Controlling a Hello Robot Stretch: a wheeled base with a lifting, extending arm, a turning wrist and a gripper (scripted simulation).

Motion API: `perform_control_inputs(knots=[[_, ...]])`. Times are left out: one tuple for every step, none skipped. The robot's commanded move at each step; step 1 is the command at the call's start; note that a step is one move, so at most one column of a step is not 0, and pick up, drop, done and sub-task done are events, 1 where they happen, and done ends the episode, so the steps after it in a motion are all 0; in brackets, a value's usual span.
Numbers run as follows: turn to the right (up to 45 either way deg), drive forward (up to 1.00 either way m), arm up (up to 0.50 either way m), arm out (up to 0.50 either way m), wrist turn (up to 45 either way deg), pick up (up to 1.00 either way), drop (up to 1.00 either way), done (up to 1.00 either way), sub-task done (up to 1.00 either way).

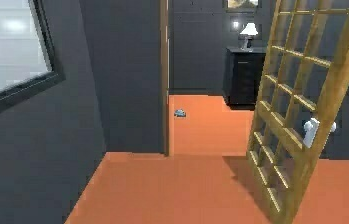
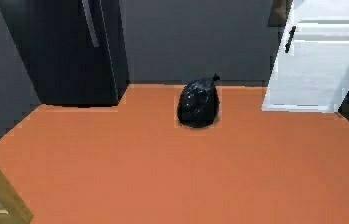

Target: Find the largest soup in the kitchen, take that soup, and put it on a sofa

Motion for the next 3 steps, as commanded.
perform_control_inputs(knots=[[-45.0,0.00,0.00,0.00,0.0,0.00,0.00,0.00,0.00],[-18.0,0.00,0.00,0.00,0.0,0.00,0.00,0.00,0.00],[0.0,0.55,0.00,0.00,0.0,0.00,0.00,0.00,0.00]])
